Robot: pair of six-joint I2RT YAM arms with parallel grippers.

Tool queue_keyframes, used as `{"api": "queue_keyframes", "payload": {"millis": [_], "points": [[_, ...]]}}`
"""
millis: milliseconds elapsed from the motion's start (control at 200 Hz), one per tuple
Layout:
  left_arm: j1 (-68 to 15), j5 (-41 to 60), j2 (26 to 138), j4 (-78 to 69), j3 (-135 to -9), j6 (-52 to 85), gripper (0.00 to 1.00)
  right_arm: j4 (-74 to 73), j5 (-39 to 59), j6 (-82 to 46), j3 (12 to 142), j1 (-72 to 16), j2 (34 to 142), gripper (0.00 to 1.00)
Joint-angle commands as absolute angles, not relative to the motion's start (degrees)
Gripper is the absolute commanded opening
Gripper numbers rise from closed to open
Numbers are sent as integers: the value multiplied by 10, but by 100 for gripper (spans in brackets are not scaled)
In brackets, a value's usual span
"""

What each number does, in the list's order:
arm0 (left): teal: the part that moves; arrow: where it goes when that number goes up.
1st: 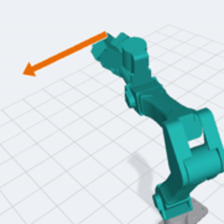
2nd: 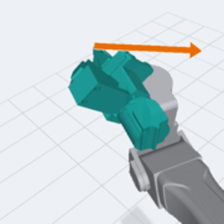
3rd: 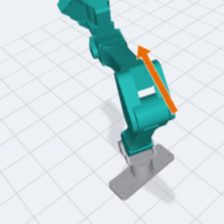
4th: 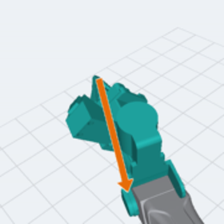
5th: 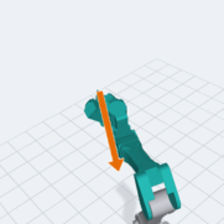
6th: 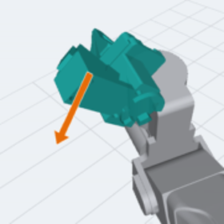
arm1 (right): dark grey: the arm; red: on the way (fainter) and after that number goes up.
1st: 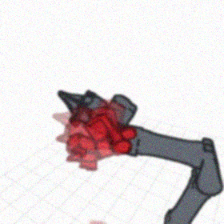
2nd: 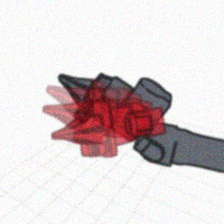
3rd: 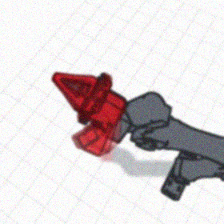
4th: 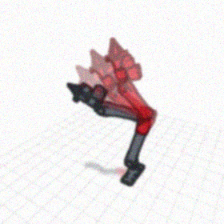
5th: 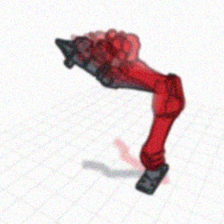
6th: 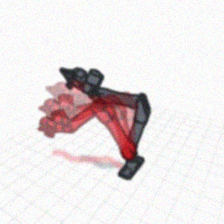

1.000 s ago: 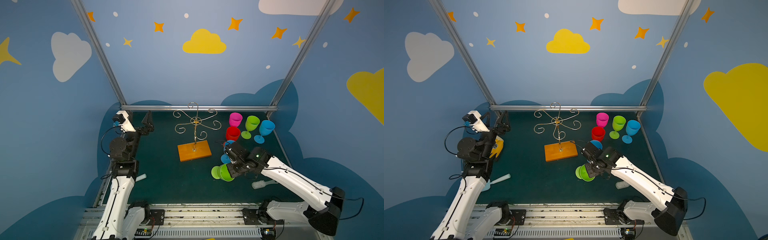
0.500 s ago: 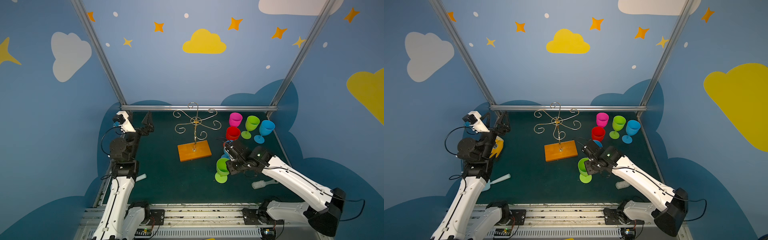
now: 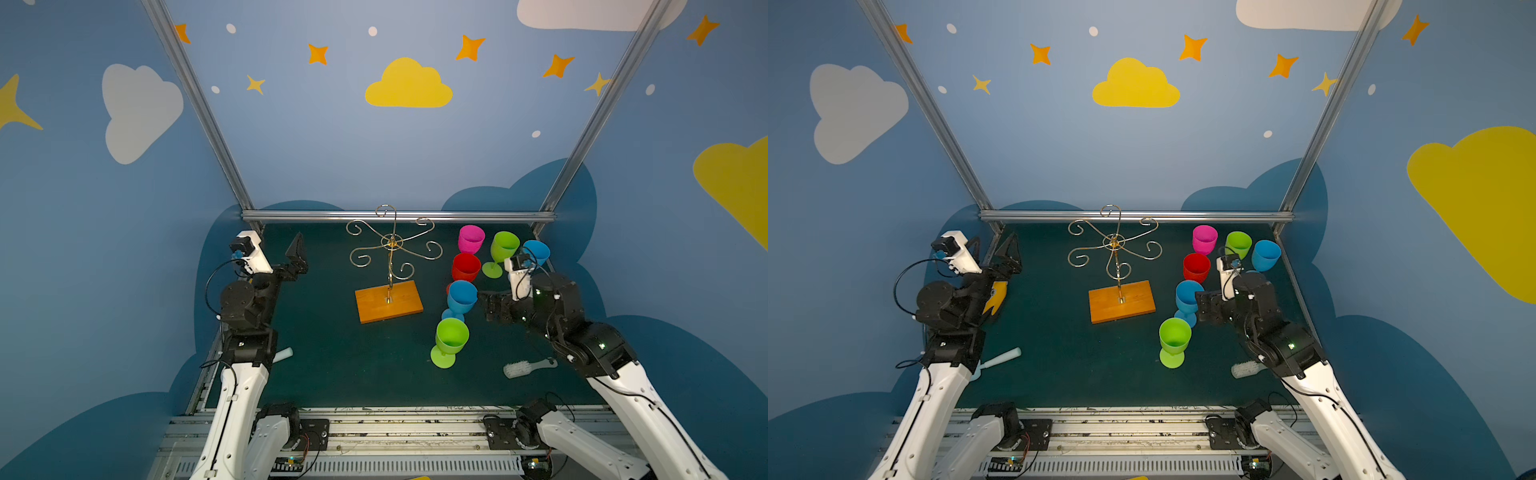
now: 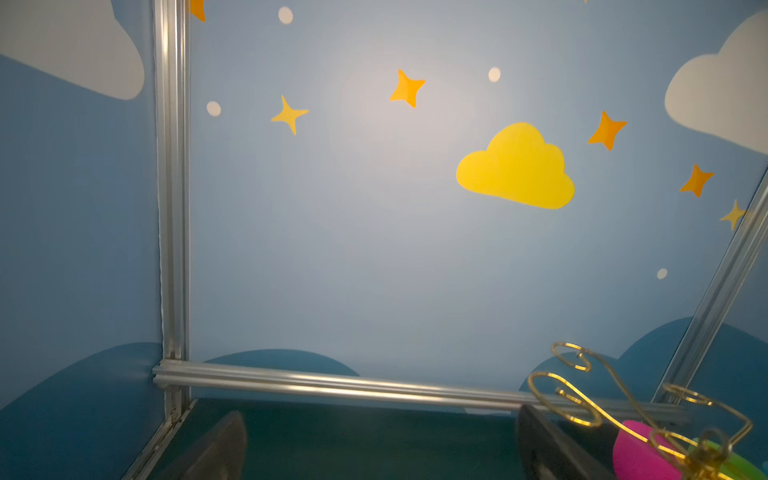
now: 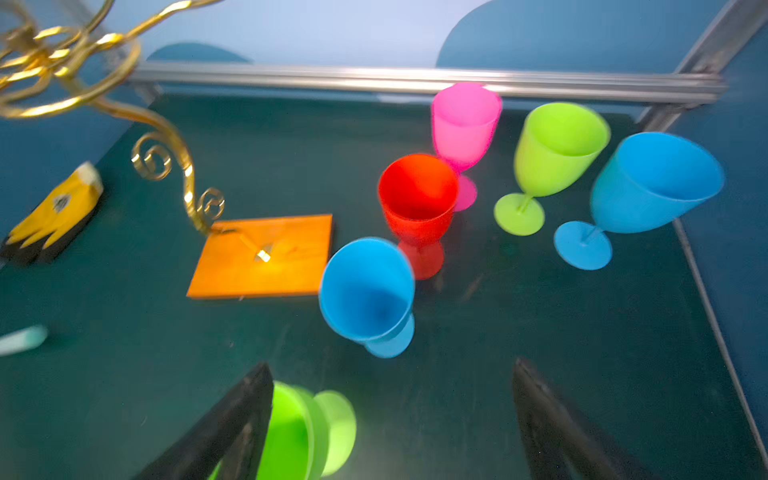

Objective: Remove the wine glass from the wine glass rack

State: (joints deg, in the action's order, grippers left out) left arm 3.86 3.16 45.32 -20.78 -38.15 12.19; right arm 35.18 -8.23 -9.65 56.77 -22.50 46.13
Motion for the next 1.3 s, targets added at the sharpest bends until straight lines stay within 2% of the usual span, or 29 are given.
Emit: {"api": "queue_keyframes", "payload": {"millis": [0,140,230,320,551,651,691,876,1106,1221,1291], "points": [[41,37,447,-148,-341,89,100,195,-71,-69,491,-168,460,89],[37,15,409,-180,-238,97,100,62,-118,-45,390,-127,491,89],[30,-11,396,-219,-181,88,99,5,-119,-82,342,-107,510,89],[18,-15,417,-234,-156,69,99,-55,-149,-63,313,-106,542,89],[19,-42,482,-326,-77,27,100,-58,-193,-81,326,-93,647,89],[29,-39,500,-369,-52,30,100,-182,-189,-62,276,-86,678,89],[32,-34,509,-387,-48,30,100,-218,-198,-55,261,-82,690,89],[32,-29,580,-420,-75,7,100,-311,-125,-59,213,-49,713,89],[32,-28,671,-472,-107,-6,100,-367,-84,-50,197,-40,752,89],[33,-27,697,-430,-145,-2,100,-422,-87,-43,186,-41,779,89],[33,-30,701,-420,-152,1,100,-380,-86,-49,200,-44,774,89]]}}
